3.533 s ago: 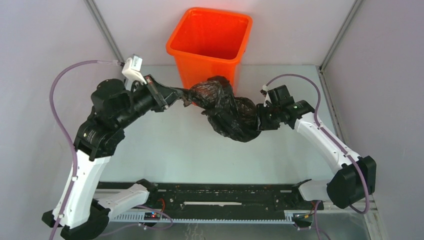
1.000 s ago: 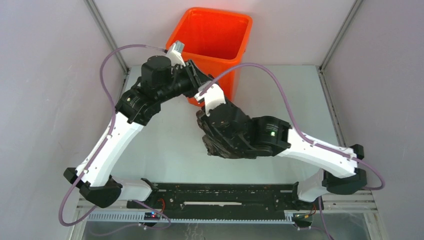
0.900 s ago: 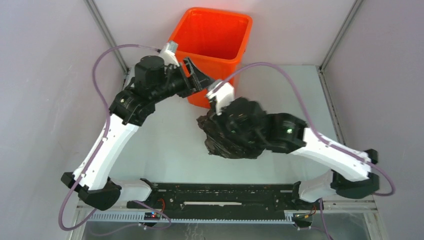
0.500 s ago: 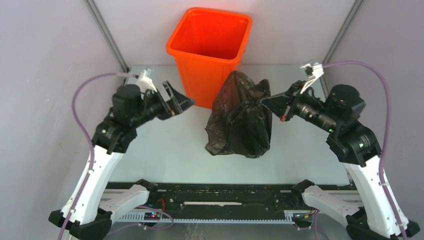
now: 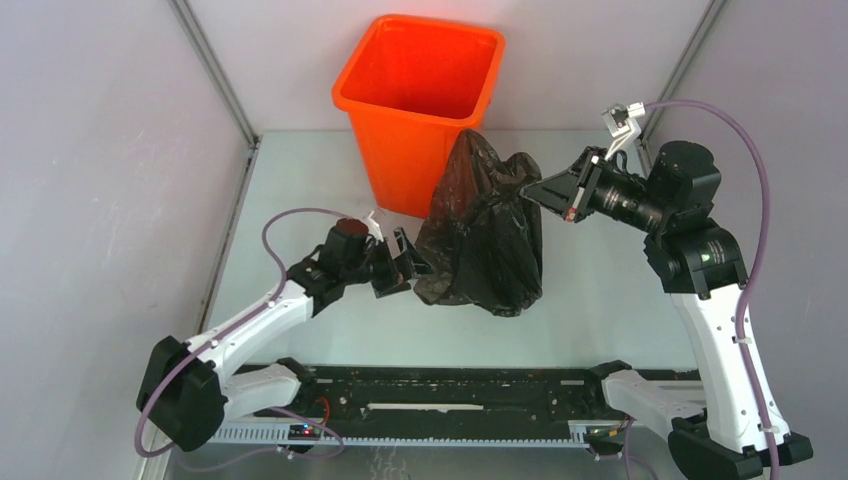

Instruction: Put the trash bags into the trash bin

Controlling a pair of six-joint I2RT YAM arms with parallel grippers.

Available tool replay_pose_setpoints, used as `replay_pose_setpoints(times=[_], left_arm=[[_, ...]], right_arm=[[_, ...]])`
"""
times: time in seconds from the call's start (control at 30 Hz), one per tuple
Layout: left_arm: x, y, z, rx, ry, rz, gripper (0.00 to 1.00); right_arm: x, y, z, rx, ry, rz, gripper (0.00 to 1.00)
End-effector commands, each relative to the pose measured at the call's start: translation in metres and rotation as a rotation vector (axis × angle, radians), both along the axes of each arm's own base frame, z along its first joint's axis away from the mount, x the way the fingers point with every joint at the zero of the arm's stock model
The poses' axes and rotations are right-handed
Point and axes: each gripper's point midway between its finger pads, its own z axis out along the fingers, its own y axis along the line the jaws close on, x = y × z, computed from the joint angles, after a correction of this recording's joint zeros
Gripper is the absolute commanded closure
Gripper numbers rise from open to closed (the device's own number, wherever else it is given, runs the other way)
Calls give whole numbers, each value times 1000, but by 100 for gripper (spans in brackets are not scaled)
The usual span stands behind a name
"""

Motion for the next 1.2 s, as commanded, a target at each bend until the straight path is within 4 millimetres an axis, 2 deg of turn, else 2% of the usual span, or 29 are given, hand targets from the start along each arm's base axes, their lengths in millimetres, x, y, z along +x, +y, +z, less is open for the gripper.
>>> replay_pose_setpoints(times=[0.0,0.07,0.17,0.27,0.33,0.5,0.57,0.7,0.77,0.83,0.9,0.97,1.0,1.07,1.13,1.17], left_arm=[[22,-8,0,-12,-98,25,0],[24,-9,-19,17,-66,22,0],[30,-22,-28,-29,-75,-11,1],[42,-32,-35,-44,-91,-26,11],[51,-36,-44,-25,-84,-23,13],[64,-28,-66,52,-76,37,13],[65,-23,-68,75,-83,50,12],[68,-18,-64,79,-120,62,3],[71,-27,-59,25,-128,33,3],[71,-43,-52,-59,-115,-13,7],[75,-55,-44,-127,-116,-25,18],[82,-54,-39,-146,-121,3,38],[84,-51,-36,-148,-130,17,52],[85,-39,-28,-126,-135,44,70],[83,-17,-15,-59,-161,84,90],[80,-1,5,-22,-207,114,98]], right_arm=[[-14,0,15,23,-24,30,100],[-12,0,15,19,-21,26,100],[-12,0,15,11,-19,24,100],[-13,0,13,5,-8,25,100],[-15,-1,12,2,-4,27,100],[-19,-2,13,-3,-7,25,100],[-20,-3,14,-6,-10,22,100],[-22,-4,14,-7,-15,23,100],[-23,-4,14,-6,-15,23,100],[-24,-4,14,-6,-15,23,100],[-26,-5,15,-6,-14,21,100],[-28,-6,14,-5,-8,21,100],[-28,-6,13,-9,-5,20,100],[-31,-9,9,-19,4,7,100],[-32,-13,1,-41,18,-17,100],[-31,-16,-4,-54,28,-37,100]])
